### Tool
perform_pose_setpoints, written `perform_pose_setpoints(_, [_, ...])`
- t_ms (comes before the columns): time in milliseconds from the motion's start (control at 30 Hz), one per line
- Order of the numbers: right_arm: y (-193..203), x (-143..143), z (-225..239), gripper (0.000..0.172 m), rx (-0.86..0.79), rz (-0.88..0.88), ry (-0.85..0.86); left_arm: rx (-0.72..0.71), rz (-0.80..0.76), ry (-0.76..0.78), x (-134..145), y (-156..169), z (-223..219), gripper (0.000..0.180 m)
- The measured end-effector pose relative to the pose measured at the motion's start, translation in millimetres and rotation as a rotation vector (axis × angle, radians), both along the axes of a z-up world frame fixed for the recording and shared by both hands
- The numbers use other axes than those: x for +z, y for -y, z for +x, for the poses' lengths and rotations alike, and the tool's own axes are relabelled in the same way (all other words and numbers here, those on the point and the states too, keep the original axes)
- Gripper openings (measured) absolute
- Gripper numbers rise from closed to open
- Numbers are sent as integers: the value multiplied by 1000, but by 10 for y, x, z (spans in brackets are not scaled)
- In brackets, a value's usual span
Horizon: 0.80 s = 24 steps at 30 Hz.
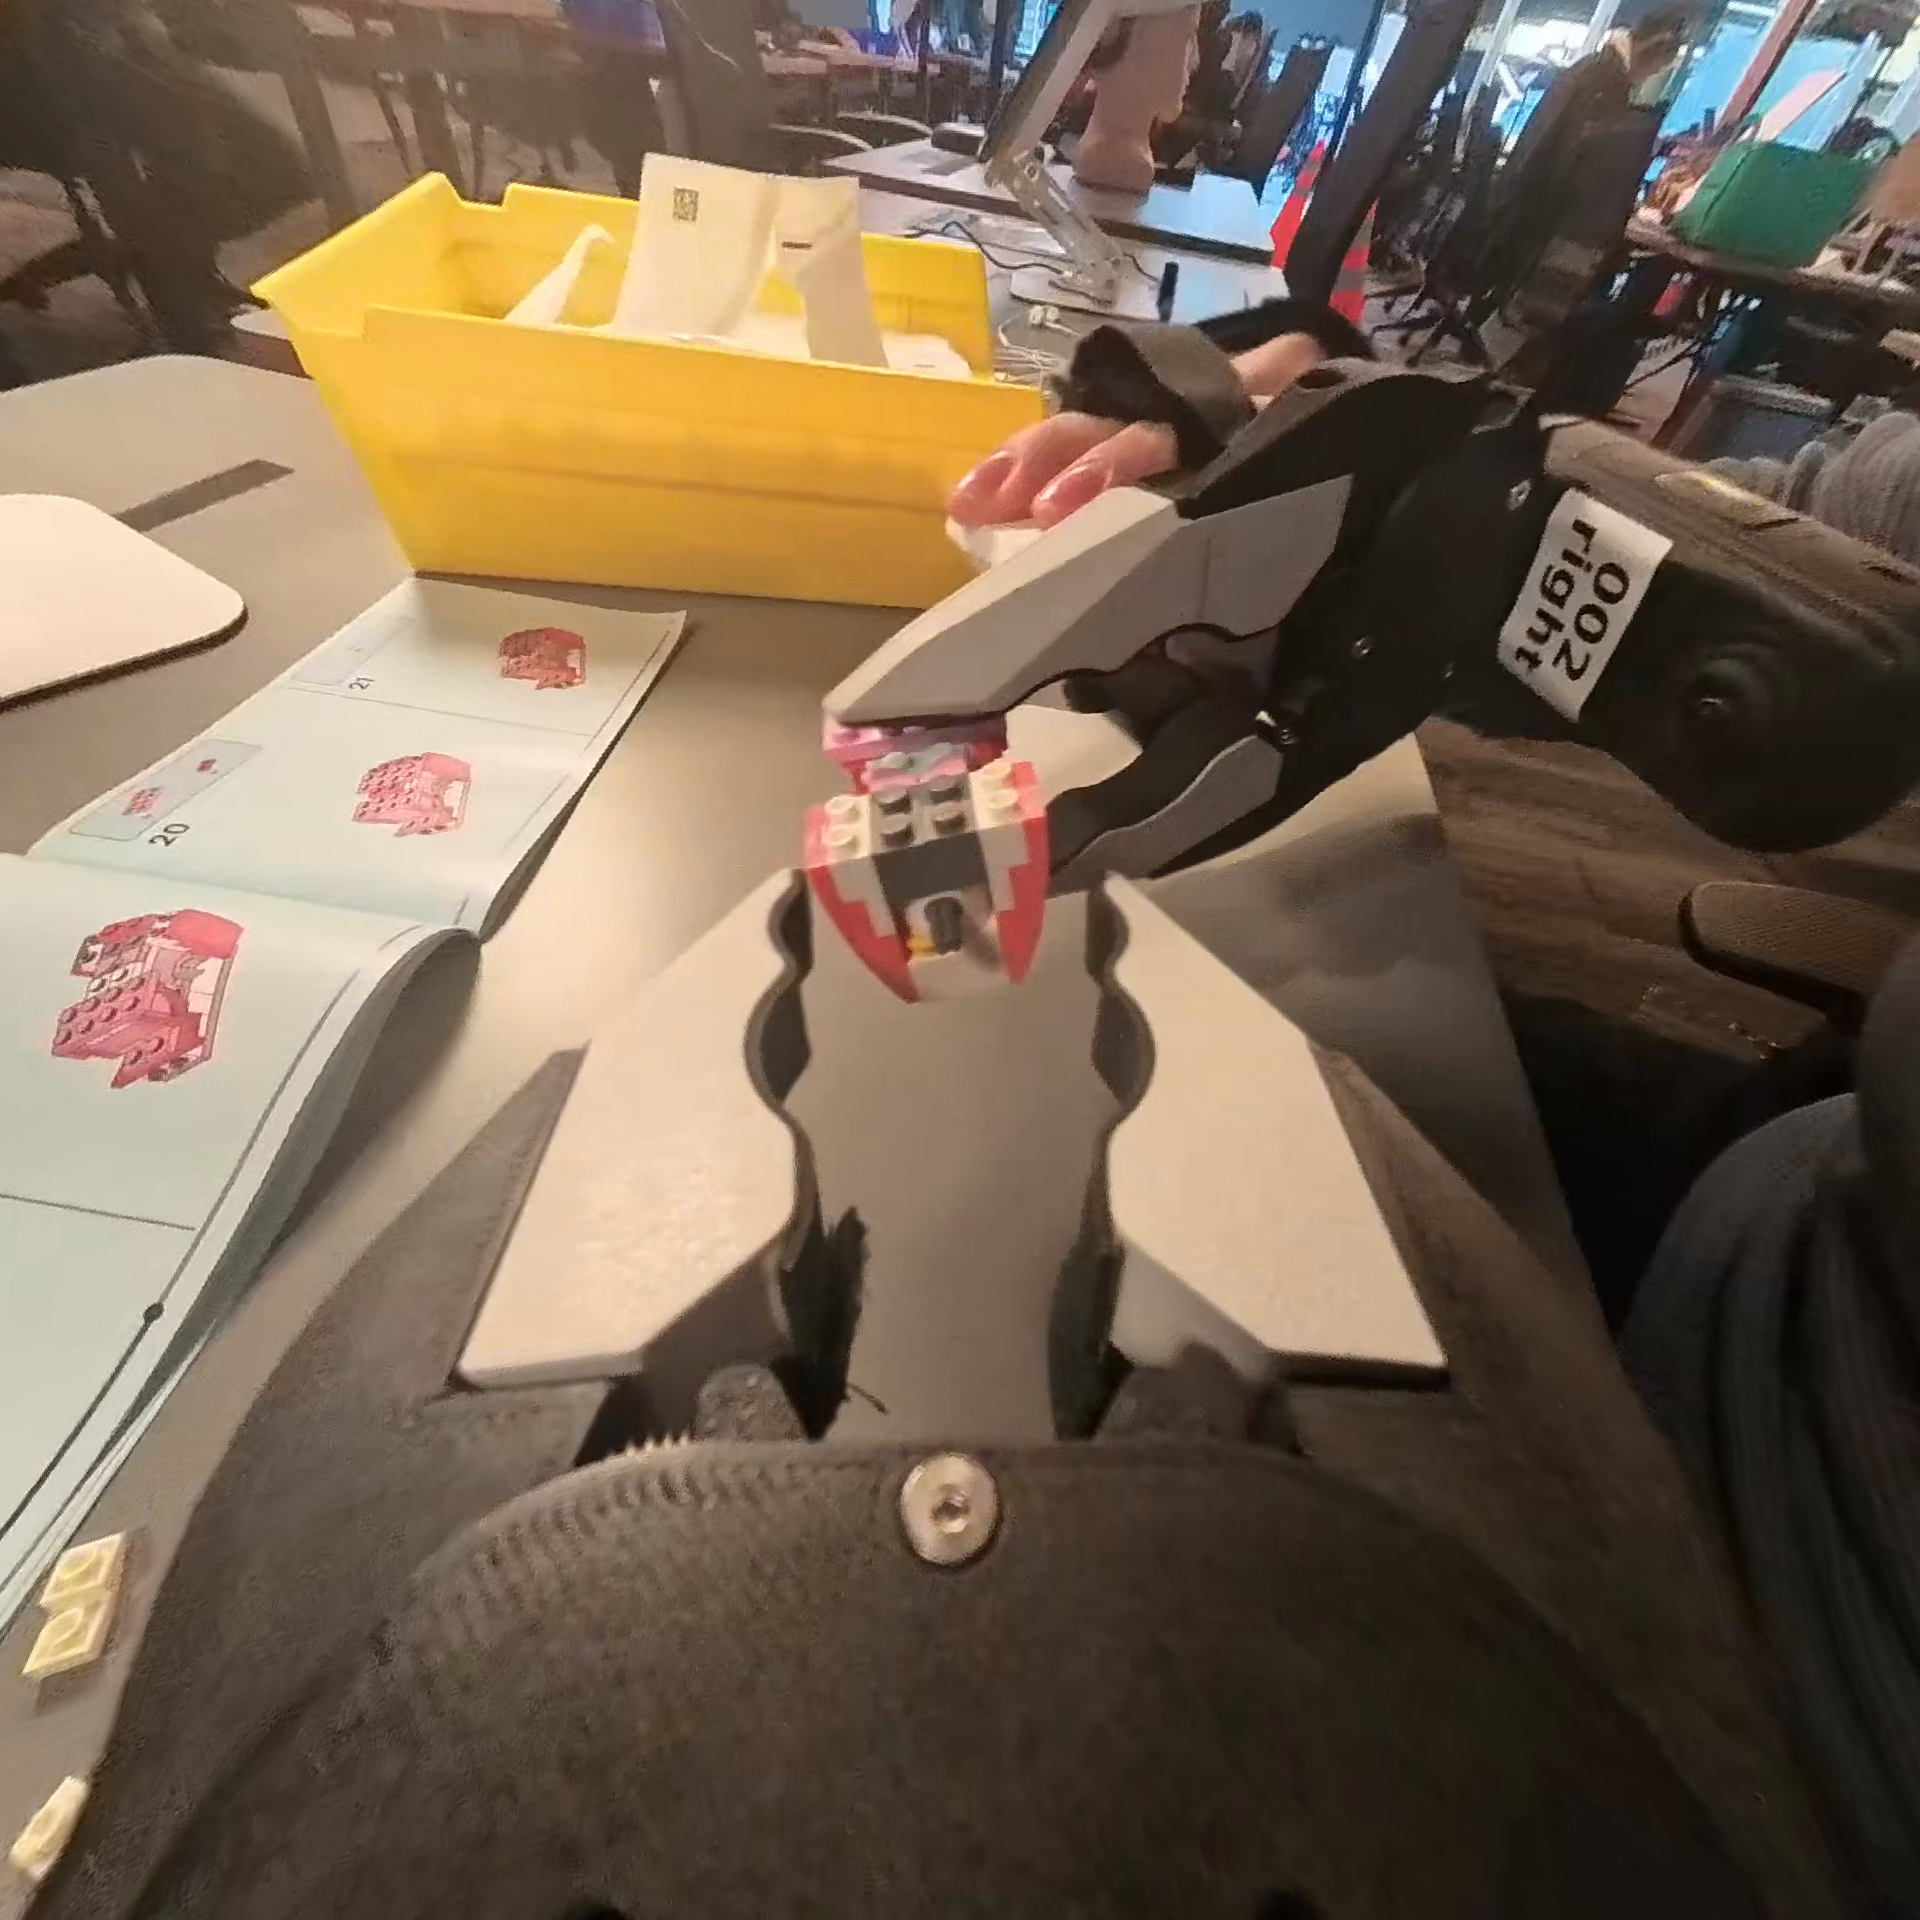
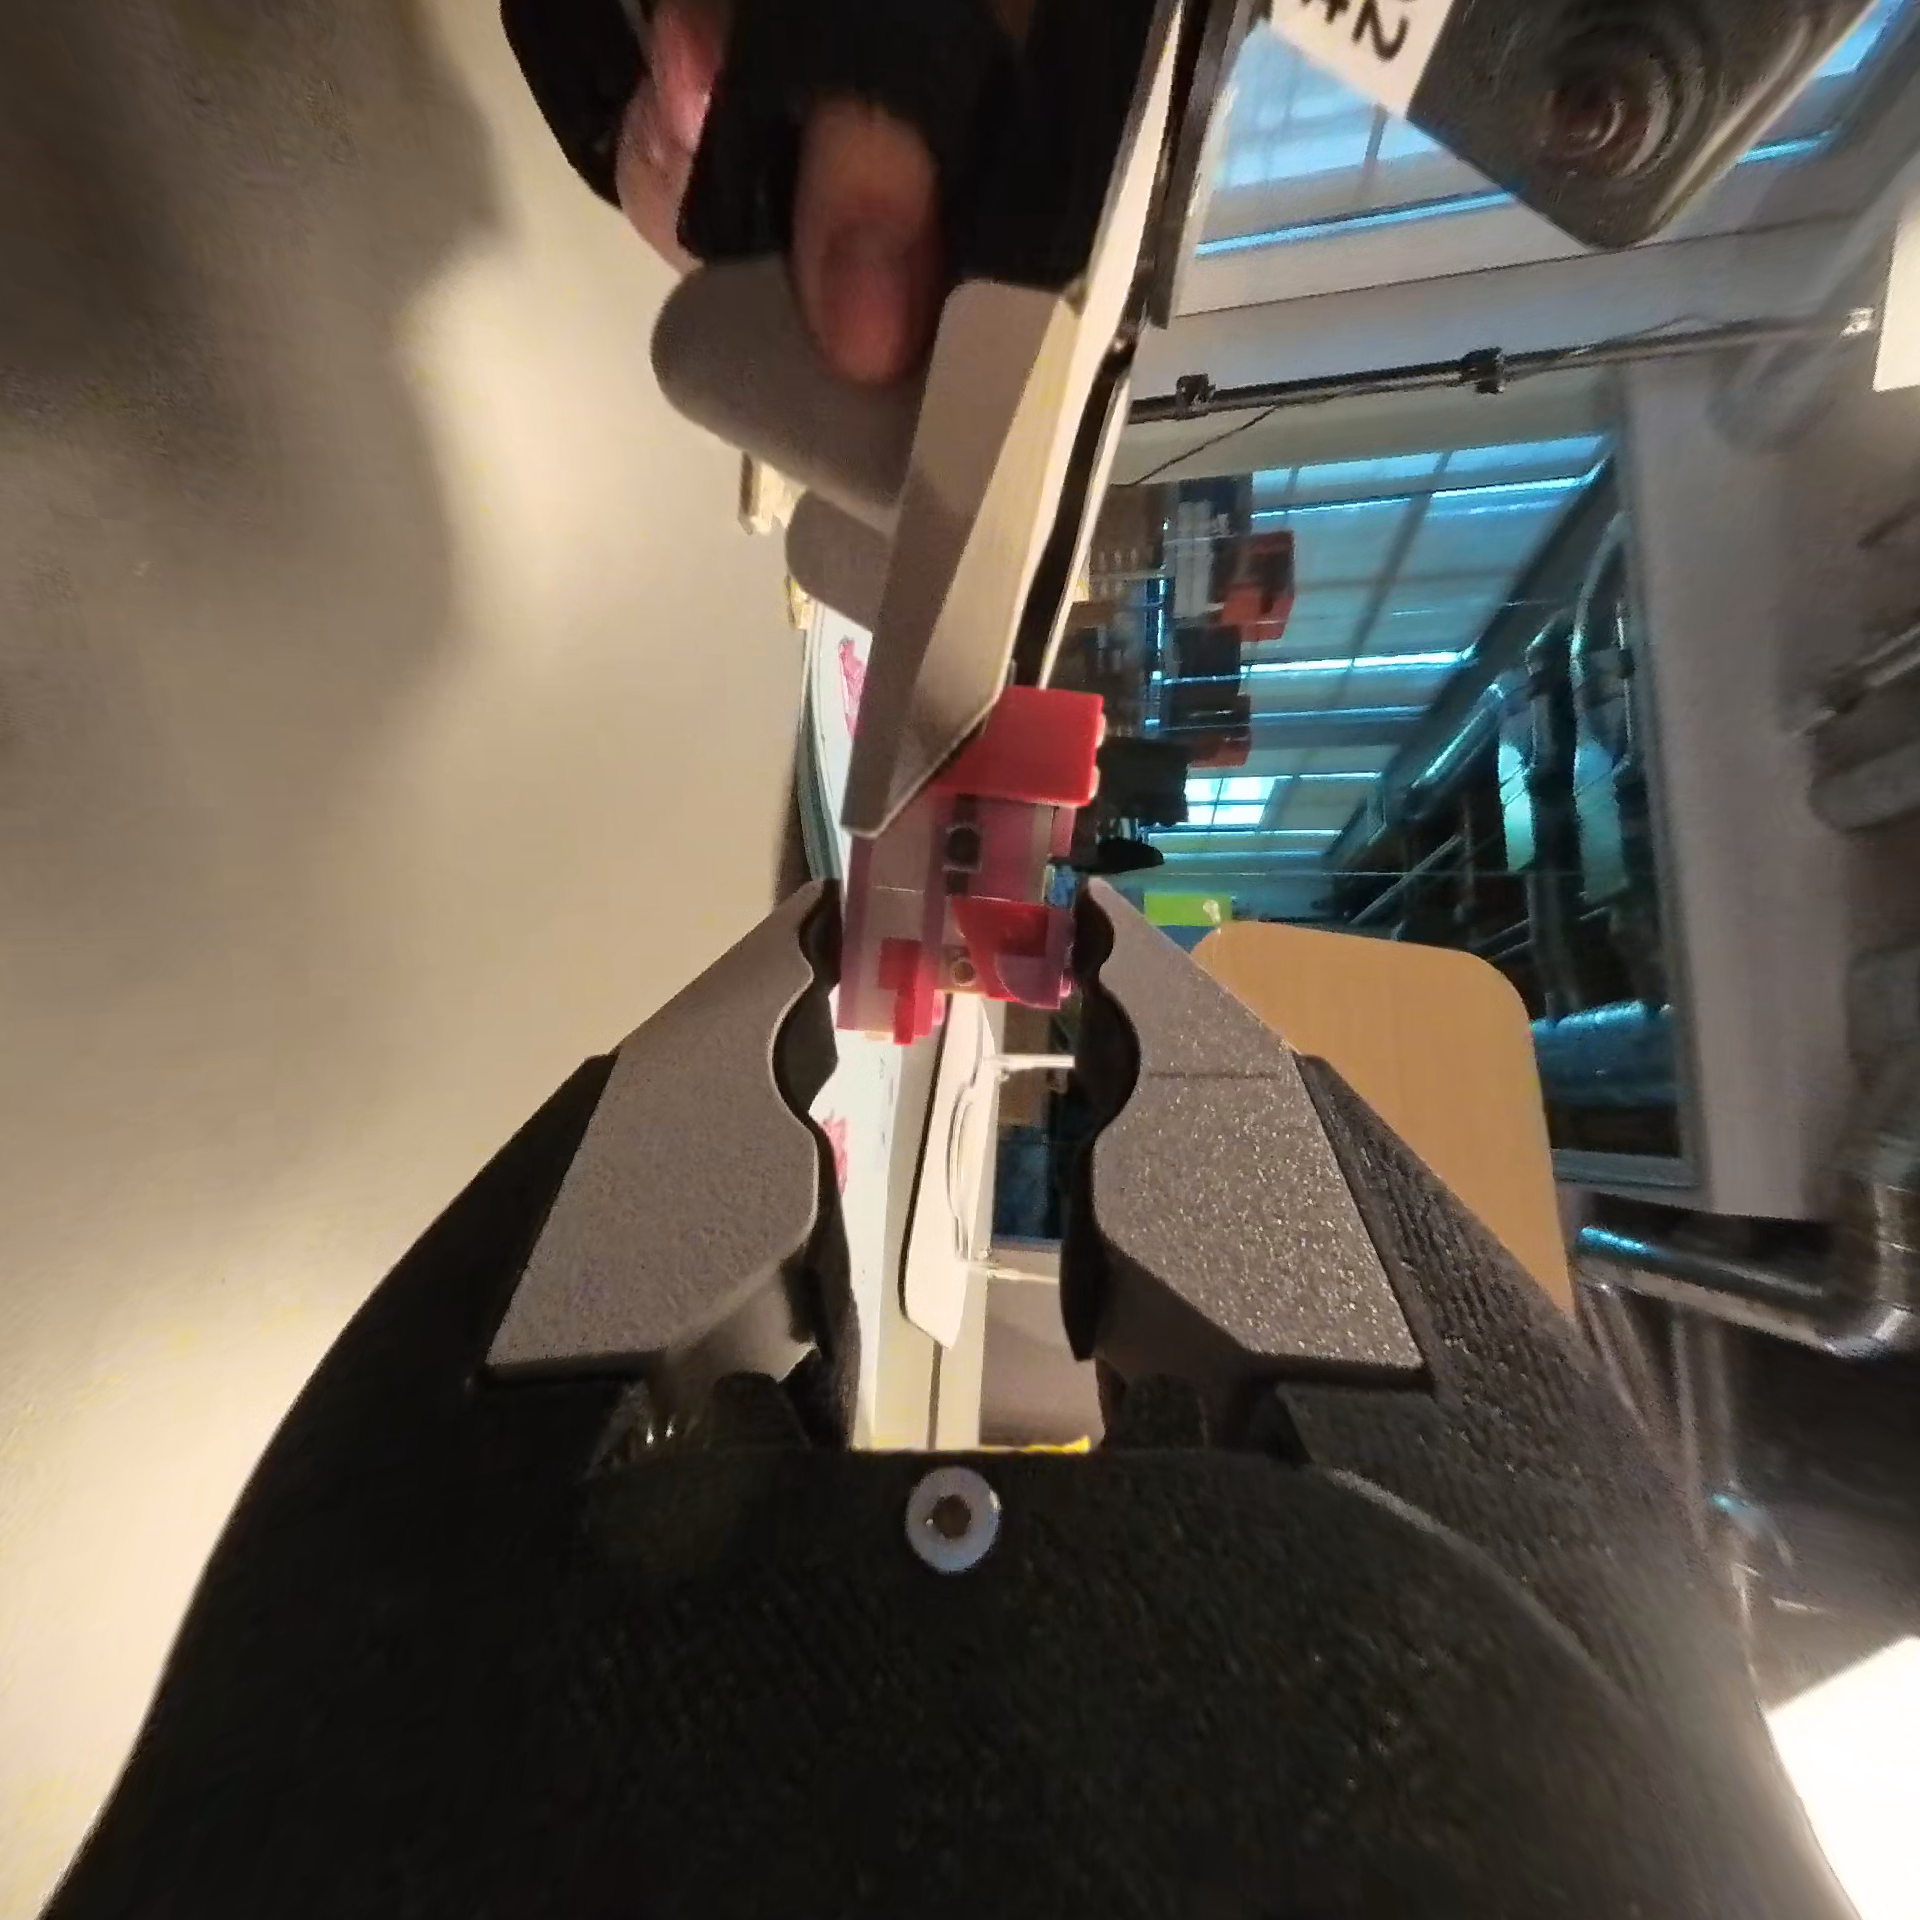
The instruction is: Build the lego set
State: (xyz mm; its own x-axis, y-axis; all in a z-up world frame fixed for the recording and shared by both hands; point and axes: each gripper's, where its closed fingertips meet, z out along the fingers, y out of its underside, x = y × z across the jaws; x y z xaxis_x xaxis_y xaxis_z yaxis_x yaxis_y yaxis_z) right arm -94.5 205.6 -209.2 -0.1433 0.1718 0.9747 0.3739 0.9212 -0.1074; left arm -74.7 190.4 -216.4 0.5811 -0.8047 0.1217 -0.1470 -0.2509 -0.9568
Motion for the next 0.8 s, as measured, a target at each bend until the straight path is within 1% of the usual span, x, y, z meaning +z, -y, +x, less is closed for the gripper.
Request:
perform_pose_setpoints(67, [-8,-8,-38,43,16,7,-8,10,3,-15,-25,-10,-12,41])
perform_pose_setpoints(133, [-15,-7,-69,43,40,4,-40,1,-17,-10,-49,-18,-42,38])
perform_pose_setpoints(167, [-35,-10,-80,49,46,-14,-62,-3,-43,6,-57,-28,-64,38])
perform_pose_setpoints(233, [-171,-55,-59,72,20,-71,-70,8,-102,-10,-160,-66,-131,37])
perform_pose_setpoints(267, [-256,-77,-30,83,5,-135,-78,27,-114,-42,-229,-93,-177,37])
perform_pose_setpoints(300, [-344,-83,8,89,-11,-222,-103,38,-126,-85,-300,-105,-215,37])
perform_pose_setpoints(400, [-615,39,174,89,-56,-549,-323,50,-149,-223,-495,-110,-271,36])
perform_pose_setpoints(467, [-736,81,301,88,-62,-698,-433,44,-151,-291,-591,-97,-273,35])
perform_pose_setpoints(567, [-855,180,438,79,-70,-792,-555,31,-152,-307,-608,-82,-255,36])
perform_pose_setpoints(633, [-953,190,493,75,-93,-824,-614,30,-169,-337,-663,-70,-283,35])
perform_pose_setpoints(733, [-1075,199,539,71,-128,-838,-662,29,-185,-412,-780,-54,-331,35])
perform_pose_setpoints(800, [-1112,179,546,70,-136,-853,-667,24,-186,-436,-814,-45,-318,36])
